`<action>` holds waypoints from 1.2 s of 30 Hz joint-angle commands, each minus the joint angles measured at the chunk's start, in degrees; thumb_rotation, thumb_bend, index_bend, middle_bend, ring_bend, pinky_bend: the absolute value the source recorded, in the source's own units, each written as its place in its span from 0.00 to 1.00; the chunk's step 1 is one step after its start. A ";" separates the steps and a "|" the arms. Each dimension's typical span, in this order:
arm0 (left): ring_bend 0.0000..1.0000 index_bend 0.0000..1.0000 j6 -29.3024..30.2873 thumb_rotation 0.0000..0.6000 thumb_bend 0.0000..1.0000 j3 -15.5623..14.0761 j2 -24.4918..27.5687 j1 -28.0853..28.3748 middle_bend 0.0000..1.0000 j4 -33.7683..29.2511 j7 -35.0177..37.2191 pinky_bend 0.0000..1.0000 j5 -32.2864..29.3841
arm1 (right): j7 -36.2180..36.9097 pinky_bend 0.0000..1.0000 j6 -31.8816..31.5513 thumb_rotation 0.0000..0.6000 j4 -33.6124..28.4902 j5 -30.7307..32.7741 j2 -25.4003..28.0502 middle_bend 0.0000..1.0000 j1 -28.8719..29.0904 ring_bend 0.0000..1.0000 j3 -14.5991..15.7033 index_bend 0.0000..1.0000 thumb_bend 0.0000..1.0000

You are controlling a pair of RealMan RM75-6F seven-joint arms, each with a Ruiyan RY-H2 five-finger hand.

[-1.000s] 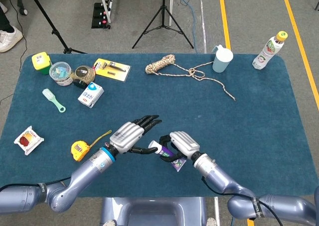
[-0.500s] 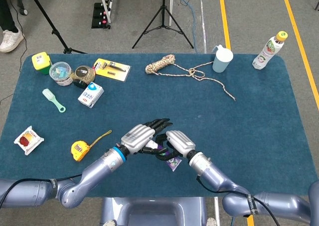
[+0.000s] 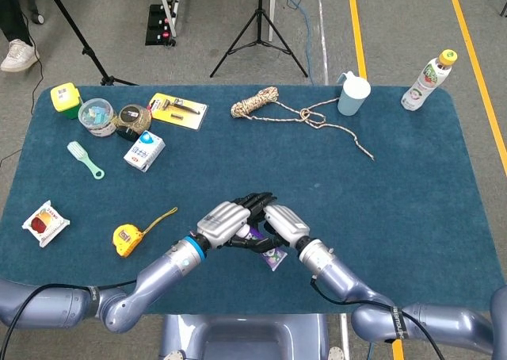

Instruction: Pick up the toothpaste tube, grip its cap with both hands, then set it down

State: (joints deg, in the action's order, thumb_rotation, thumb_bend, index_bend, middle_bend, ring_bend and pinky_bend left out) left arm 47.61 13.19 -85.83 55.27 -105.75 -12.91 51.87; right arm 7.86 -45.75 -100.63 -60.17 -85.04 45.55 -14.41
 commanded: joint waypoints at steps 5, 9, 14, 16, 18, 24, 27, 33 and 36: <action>0.00 0.00 0.71 0.00 0.06 -0.18 -0.65 -0.22 0.00 0.74 1.25 0.14 0.45 | 1.21 1.00 0.15 1.00 0.00 0.39 0.00 0.97 -0.15 1.00 -0.35 0.81 0.35; 0.00 0.00 0.82 0.00 0.06 -0.06 -0.97 -0.29 0.00 1.33 2.24 0.14 0.65 | 1.82 1.00 0.27 1.00 0.16 0.19 -0.09 0.97 -0.18 1.00 -0.46 0.81 0.35; 0.00 0.00 2.36 0.00 0.06 -0.25 -1.95 -0.35 0.00 2.16 1.82 0.14 1.86 | 2.43 1.00 0.93 1.00 0.15 0.75 -0.02 0.97 0.05 1.00 -0.68 0.81 0.35; 0.00 0.00 3.07 0.00 0.06 -0.44 -2.41 -0.37 0.00 2.40 1.33 0.14 2.23 | 2.42 1.00 1.19 1.00 0.05 1.14 0.14 0.97 0.14 1.00 -0.68 0.81 0.35; 0.00 0.00 4.25 0.00 0.06 -0.76 -2.99 -0.31 0.00 2.94 0.08 0.14 3.01 | 2.42 1.00 1.37 1.00 -0.11 1.76 0.33 0.97 0.18 1.00 -0.68 0.81 0.35; 0.00 0.00 6.74 0.00 0.06 -1.22 -4.97 -0.45 0.00 3.81 -2.01 0.14 4.06 | 2.22 1.00 1.61 1.00 -0.55 3.53 0.86 0.97 0.33 1.00 -0.78 0.81 0.35; 0.00 0.00 7.21 0.00 0.06 -1.23 -5.61 -0.48 0.00 4.14 -2.37 0.14 4.26 | 2.52 1.00 1.70 1.00 -0.69 4.21 0.96 0.98 0.32 1.00 -0.96 0.81 0.35; 0.00 0.00 7.63 0.00 0.06 -0.80 -6.65 -0.69 0.00 4.68 -1.82 0.14 4.39 | 3.74 1.00 2.38 1.00 -0.88 4.94 1.35 0.98 0.20 1.00 -1.29 0.81 0.35; 0.00 0.00 8.02 0.00 0.06 -0.09 -7.41 -0.97 0.00 4.97 -0.49 0.14 4.75 | 5.34 1.00 3.13 1.00 -0.93 5.13 1.60 0.98 -0.06 1.00 -1.62 0.81 0.35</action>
State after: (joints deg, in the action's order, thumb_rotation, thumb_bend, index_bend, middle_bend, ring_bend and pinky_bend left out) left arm 55.41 12.77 -92.90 54.46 -100.92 -13.94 56.40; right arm 12.49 -43.03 -101.53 -55.15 -83.60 45.66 -15.85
